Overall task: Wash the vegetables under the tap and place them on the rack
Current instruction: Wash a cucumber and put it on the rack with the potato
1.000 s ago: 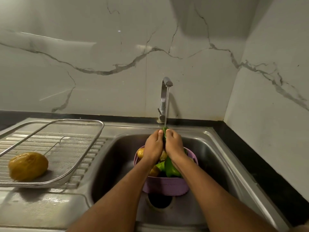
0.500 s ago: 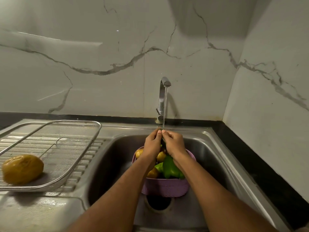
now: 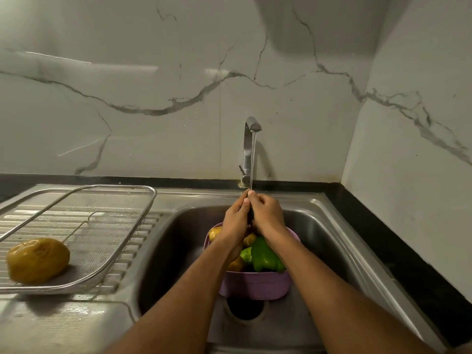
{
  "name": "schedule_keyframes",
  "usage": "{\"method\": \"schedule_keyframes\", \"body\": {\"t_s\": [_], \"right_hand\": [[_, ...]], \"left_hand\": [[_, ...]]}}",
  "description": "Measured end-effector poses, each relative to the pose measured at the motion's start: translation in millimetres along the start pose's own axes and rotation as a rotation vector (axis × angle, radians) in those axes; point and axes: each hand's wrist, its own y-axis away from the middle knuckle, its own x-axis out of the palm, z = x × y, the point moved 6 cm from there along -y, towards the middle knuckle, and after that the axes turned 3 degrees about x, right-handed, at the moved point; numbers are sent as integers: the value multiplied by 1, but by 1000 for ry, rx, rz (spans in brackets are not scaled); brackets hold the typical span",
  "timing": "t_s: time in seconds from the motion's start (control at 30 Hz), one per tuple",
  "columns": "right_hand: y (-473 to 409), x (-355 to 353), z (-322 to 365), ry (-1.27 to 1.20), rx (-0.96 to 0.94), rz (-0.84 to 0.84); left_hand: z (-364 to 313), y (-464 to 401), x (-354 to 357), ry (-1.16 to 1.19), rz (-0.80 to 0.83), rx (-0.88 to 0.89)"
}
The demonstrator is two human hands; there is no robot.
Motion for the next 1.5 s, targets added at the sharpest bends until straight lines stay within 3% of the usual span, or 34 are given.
{"method": "schedule_keyframes", "body": {"t_s": [0.27,0.57,0.7,0.83,0.97,1.13,1.23,1.4,1.5], "right_hand": [[-5,-10,-9,124,162,-55],[15,-15,8,509,-209,-138],[11,-20,1,489,-189,-175],[11,-22,4,467,-188,-202],[12,-25,7,524,-238,-200],[20,-17,13,575,-307,-193],[19,-17,8,515,-250,-190],[6,-20,1,244,-86,-143],[3,-20,-2,132,-23,-119]], "left_hand": [[3,1,5,38,30,-47],[-1,-3,-7,115,-217,-87],[-1,1,-1,113,-115,-123],[-5,0,9,37,23,-49],[-9,-3,8,-146,-85,65],[-8,-5,-6,-161,-259,82],[-5,-2,-7,-22,-187,1],[-5,2,9,86,94,-44],[-8,3,14,15,94,23]]}}
